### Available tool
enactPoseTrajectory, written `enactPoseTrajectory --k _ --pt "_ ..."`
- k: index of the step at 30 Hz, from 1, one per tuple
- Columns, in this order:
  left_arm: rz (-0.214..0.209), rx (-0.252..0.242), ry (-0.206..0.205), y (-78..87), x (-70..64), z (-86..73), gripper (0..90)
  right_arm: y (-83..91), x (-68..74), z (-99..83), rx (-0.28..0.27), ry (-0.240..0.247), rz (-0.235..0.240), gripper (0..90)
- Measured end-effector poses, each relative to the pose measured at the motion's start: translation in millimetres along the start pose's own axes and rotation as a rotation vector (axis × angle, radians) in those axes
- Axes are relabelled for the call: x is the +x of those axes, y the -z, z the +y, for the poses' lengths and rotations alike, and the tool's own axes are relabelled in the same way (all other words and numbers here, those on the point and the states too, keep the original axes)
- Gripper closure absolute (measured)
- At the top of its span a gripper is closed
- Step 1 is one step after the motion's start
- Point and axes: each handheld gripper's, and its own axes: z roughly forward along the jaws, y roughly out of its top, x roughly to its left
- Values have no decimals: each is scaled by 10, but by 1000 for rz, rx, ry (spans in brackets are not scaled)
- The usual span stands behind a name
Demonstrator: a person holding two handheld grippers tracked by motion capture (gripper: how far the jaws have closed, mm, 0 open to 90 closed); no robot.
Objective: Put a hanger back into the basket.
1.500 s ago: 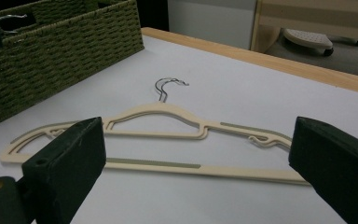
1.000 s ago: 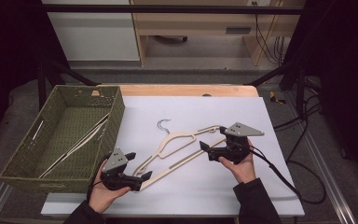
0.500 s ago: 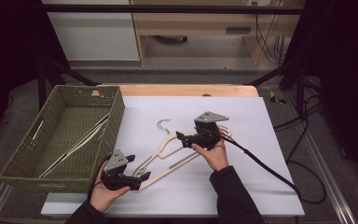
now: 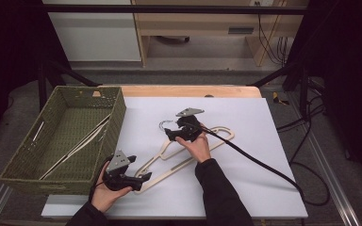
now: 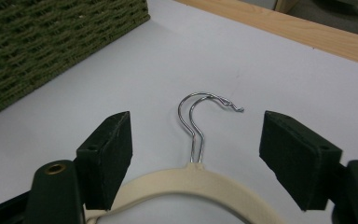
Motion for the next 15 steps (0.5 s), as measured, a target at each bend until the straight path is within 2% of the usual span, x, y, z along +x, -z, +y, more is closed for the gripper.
enactPoseTrajectory --k 1,5,7,15 --pt "-2 3 -3 -1 1 0 127 -34 -5 0 2 9 0 283" --pt "-1 -3 -2 -4 12 0 128 -145 -21 -5 18 -7 -6 318" --pt "0 -3 -1 -5 17 -3 128 -198 -23 -7 31 9 -11 330" --pt "0 2 -5 -16 14 -7 130 -338 -55 -50 61 -4 -17 388"
